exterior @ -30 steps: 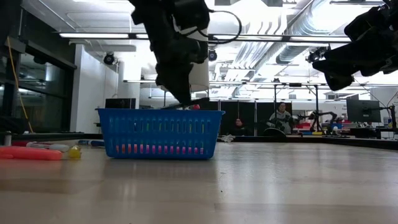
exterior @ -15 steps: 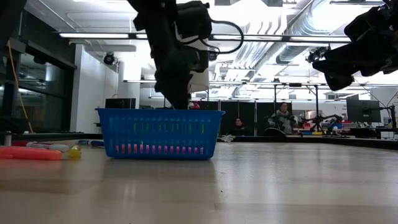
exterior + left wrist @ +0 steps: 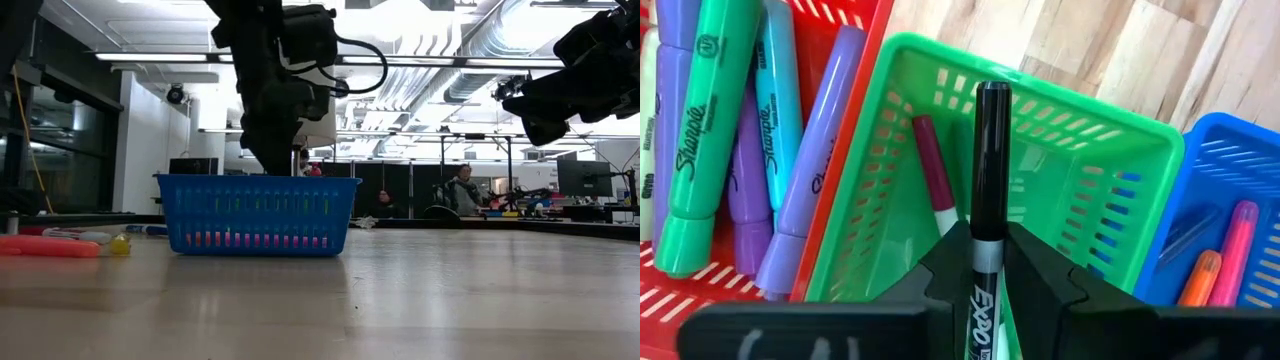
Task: Pick & Place Markers
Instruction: Put the white and black marker pen into the green bin
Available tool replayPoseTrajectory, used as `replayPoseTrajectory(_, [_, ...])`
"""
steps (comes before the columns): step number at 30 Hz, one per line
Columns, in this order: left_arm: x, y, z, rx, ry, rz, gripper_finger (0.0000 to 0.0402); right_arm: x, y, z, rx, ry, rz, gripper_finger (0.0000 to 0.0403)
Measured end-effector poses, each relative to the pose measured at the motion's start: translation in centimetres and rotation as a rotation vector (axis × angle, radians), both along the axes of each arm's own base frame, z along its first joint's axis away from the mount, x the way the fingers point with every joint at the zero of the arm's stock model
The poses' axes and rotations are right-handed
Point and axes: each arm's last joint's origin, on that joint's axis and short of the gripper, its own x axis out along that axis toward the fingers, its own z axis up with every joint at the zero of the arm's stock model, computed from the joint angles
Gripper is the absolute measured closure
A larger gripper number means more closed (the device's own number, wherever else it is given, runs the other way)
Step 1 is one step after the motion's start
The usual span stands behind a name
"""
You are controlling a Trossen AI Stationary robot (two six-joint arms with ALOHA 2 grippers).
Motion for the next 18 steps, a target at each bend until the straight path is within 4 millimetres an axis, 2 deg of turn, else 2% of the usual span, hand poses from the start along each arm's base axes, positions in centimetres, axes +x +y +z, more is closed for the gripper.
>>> replayPoseTrajectory(18, [-0.11, 0.00, -0.04, 0.000, 0.012, 0.013, 0.0346, 0.00, 0.00, 0.00, 0.000, 0.000, 0.000, 0.0253])
